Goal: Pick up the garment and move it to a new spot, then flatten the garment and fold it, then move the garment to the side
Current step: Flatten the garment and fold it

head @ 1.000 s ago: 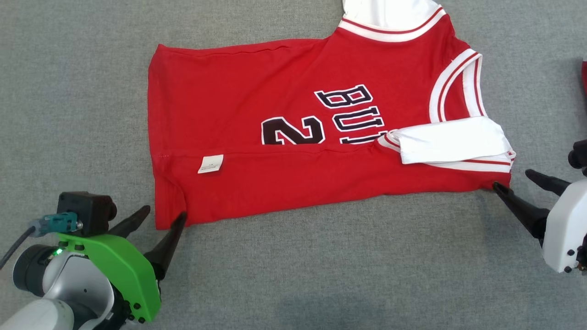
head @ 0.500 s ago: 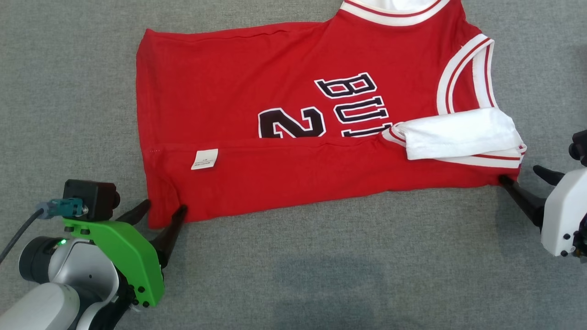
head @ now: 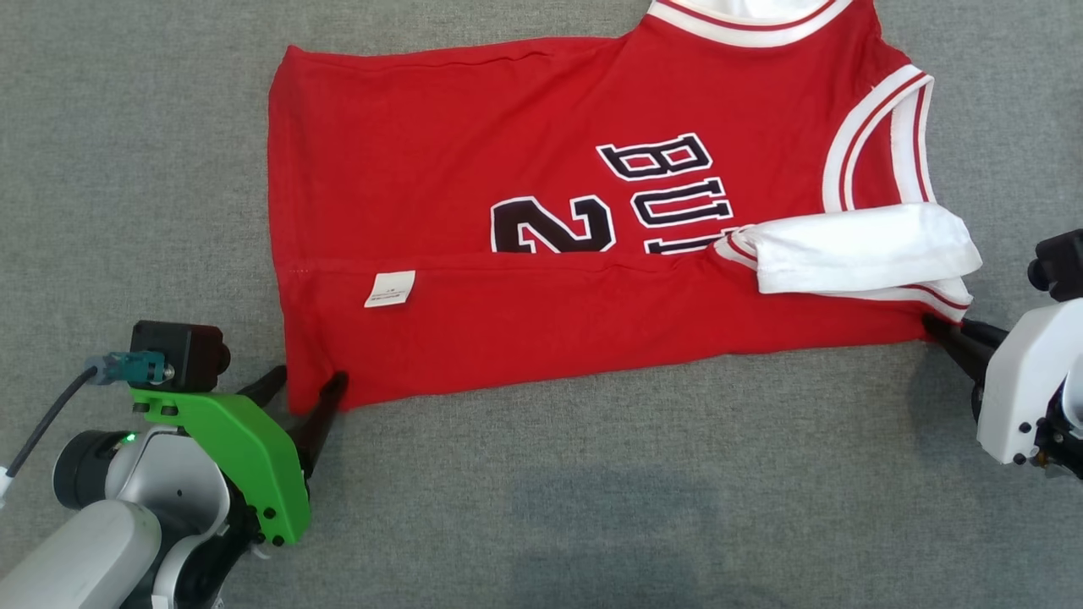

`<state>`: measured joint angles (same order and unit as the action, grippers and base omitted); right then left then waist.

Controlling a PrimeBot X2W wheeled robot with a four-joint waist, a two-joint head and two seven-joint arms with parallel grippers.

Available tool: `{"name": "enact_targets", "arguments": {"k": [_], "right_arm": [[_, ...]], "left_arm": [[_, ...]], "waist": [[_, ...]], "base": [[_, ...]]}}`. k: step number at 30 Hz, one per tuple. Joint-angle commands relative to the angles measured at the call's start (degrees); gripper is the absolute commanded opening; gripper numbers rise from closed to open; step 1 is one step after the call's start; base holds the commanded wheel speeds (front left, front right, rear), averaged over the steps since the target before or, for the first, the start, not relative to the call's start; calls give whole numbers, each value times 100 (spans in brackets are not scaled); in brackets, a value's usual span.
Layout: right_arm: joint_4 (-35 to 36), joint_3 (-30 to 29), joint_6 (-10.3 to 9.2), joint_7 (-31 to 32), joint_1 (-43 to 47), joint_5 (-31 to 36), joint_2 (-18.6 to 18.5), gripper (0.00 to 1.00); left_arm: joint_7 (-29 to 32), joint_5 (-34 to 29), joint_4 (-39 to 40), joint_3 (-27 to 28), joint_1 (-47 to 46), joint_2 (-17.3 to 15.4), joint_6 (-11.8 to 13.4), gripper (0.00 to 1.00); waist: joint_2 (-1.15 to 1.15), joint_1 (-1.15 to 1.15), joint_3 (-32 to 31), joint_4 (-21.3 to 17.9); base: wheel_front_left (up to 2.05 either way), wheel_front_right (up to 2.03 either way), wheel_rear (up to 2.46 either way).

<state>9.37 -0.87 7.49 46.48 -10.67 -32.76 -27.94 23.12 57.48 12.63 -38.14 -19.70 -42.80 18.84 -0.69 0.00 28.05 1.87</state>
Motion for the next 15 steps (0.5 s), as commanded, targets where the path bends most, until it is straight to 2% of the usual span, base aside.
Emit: {"name": "enact_targets", "arguments": {"k": [1, 2, 8, 15], "right_arm": [[-79, 74, 0, 33, 3, -99, 21, 0], [-80, 108, 0, 59, 8, -151, 24, 0], [-89, 67, 1, 171, 137, -415, -64, 0], [192, -522, -3, 544, 382, -784, -170, 0]], "left_arm": [[36, 90, -94, -54, -41, 57, -68, 13], [52, 103, -120, -75, -45, 70, -121, 0], [103, 239, -111, 8, 63, -141, -266, 0], [289, 587, 489, 271, 412, -732, -258, 0]], "waist": [[69, 0, -6, -7], [69, 0, -13, -12], [69, 0, -145, -46], [69, 0, -430, -29]], "base": [[0, 0, 0], [0, 0, 0], [0, 0, 0], [0, 0, 0]]}}
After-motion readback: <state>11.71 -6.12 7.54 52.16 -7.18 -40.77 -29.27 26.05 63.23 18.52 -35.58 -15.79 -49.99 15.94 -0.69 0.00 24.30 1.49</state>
